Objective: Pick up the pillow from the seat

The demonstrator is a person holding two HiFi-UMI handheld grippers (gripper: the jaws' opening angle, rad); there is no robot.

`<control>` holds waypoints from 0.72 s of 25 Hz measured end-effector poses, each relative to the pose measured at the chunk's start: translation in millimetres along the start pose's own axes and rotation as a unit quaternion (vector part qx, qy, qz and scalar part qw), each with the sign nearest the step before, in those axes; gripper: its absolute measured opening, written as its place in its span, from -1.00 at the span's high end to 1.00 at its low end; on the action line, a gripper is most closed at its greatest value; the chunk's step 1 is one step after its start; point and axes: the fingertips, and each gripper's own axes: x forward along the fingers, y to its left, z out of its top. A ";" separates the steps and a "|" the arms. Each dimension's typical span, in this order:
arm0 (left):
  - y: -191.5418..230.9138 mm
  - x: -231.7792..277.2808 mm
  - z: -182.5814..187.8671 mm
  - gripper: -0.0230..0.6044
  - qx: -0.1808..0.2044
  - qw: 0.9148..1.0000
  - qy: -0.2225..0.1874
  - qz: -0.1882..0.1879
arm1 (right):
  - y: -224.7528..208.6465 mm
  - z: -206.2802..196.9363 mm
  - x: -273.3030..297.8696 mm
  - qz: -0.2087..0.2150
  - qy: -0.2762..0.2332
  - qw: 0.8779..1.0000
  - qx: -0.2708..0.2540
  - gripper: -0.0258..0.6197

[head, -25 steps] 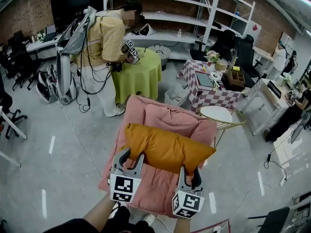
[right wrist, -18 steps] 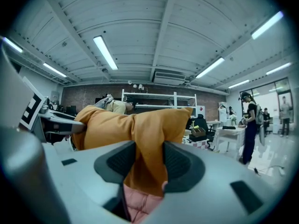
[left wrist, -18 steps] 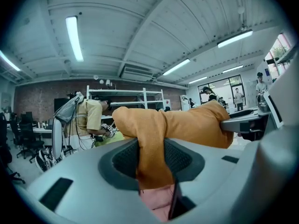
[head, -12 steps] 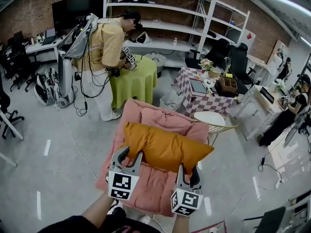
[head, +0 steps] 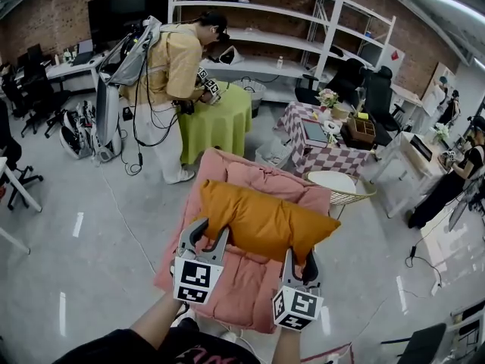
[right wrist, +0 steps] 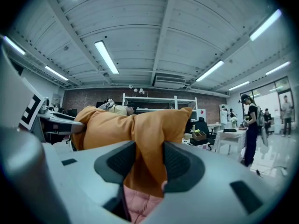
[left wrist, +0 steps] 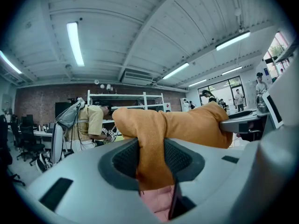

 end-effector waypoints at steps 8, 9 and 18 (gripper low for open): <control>-0.7 -2.3 -1.3 0.44 0.002 1.000 -0.002 -0.002 | 1.0 -2.2 -1.5 -0.001 0.002 1.000 0.003 0.32; -0.6 -1.8 -0.7 0.44 0.002 1.000 -0.003 -0.003 | 1.0 -1.8 -1.0 -0.002 0.002 1.000 0.004 0.32; -2.2 2.8 -1.3 0.44 -0.002 1.000 -0.004 -0.007 | -2.4 -1.9 1.0 -0.007 0.003 1.000 0.003 0.32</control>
